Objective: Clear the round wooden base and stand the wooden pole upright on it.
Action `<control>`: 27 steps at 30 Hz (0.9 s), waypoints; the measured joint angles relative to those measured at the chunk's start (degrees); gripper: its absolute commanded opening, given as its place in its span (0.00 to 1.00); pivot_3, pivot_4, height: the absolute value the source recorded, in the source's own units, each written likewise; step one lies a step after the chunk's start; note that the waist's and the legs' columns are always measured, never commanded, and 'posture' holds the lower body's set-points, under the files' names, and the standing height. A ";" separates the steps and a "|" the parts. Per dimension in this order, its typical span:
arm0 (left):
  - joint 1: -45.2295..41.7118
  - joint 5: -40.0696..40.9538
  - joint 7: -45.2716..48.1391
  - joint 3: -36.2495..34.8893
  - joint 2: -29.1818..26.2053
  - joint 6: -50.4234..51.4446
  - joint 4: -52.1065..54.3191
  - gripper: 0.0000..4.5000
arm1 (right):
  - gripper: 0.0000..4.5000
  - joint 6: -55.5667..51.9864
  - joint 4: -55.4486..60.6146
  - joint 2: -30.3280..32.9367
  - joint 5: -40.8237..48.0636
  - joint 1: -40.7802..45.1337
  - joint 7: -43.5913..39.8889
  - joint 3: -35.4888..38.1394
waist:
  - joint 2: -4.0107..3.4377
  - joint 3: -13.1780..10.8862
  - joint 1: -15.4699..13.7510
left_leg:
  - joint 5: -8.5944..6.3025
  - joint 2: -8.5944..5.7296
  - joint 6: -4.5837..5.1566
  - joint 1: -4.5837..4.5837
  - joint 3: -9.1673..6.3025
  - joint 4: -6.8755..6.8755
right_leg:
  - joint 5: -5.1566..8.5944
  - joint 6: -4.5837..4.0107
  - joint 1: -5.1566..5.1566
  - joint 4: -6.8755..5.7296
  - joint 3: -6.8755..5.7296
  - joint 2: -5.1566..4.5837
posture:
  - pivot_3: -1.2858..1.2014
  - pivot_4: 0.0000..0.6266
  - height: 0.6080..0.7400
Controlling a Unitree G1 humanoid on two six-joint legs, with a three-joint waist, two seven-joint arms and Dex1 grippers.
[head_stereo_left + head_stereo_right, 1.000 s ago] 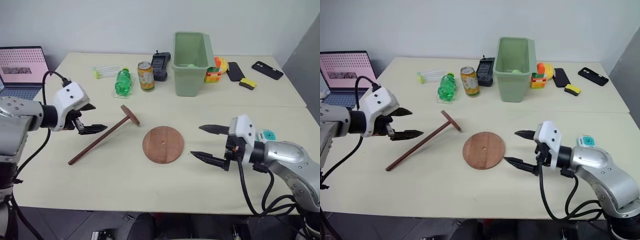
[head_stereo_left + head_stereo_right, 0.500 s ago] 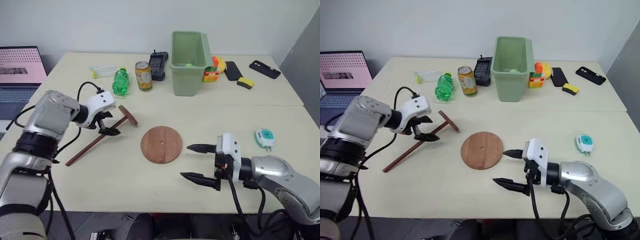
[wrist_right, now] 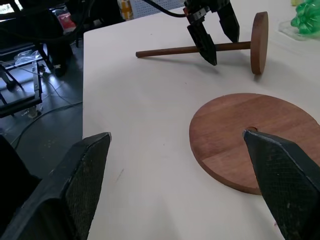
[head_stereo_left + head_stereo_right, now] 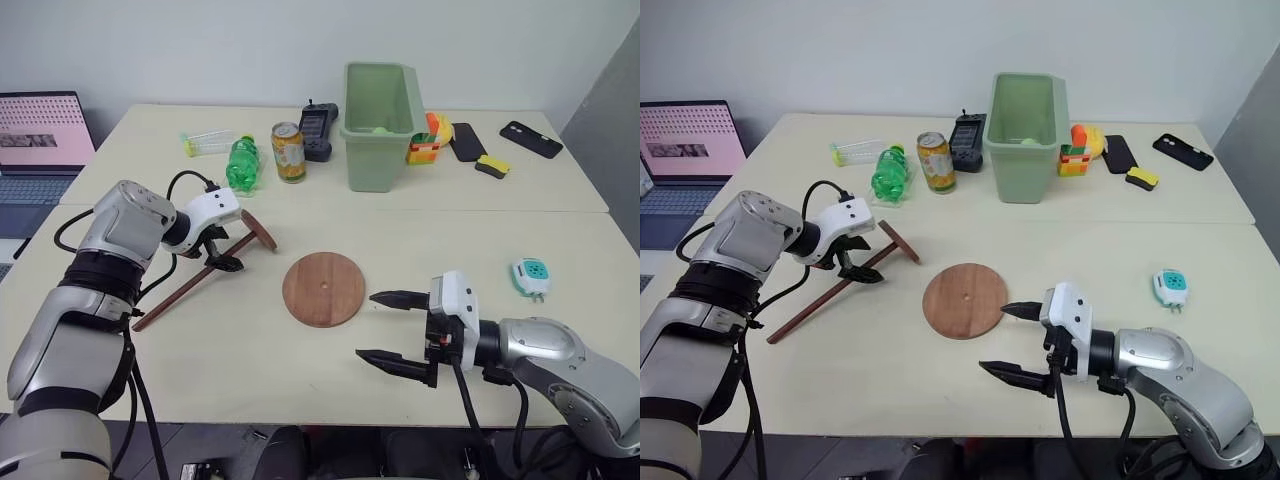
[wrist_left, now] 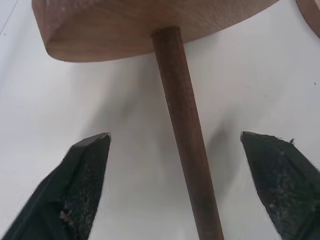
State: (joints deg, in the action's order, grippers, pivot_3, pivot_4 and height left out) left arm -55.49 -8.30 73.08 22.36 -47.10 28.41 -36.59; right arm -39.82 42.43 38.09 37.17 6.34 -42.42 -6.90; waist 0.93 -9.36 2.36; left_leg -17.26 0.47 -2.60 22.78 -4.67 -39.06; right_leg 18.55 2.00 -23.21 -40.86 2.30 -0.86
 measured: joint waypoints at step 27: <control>5.46 3.19 -3.59 -6.19 -0.41 3.71 7.15 0.06 | 1.00 -0.16 -1.22 2.11 0.09 3.80 -1.65 0.16 | 0.01 0.00 -0.06 | 0.01 0.06 -0.01 0.01 -0.02 -0.02 | 0.00 0.00 0.00 -0.01 -0.01 -0.10 | 0.52 0.24 1.00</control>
State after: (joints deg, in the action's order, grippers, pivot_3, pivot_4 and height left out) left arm -50.03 -5.12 69.49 16.17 -47.51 32.12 -29.45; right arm -39.98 41.22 40.19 37.27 10.14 -44.07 -6.73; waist 0.95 -9.36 2.30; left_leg -17.25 0.53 -2.61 22.79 -4.68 -39.08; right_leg 18.55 2.00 -23.21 -40.87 2.28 -0.96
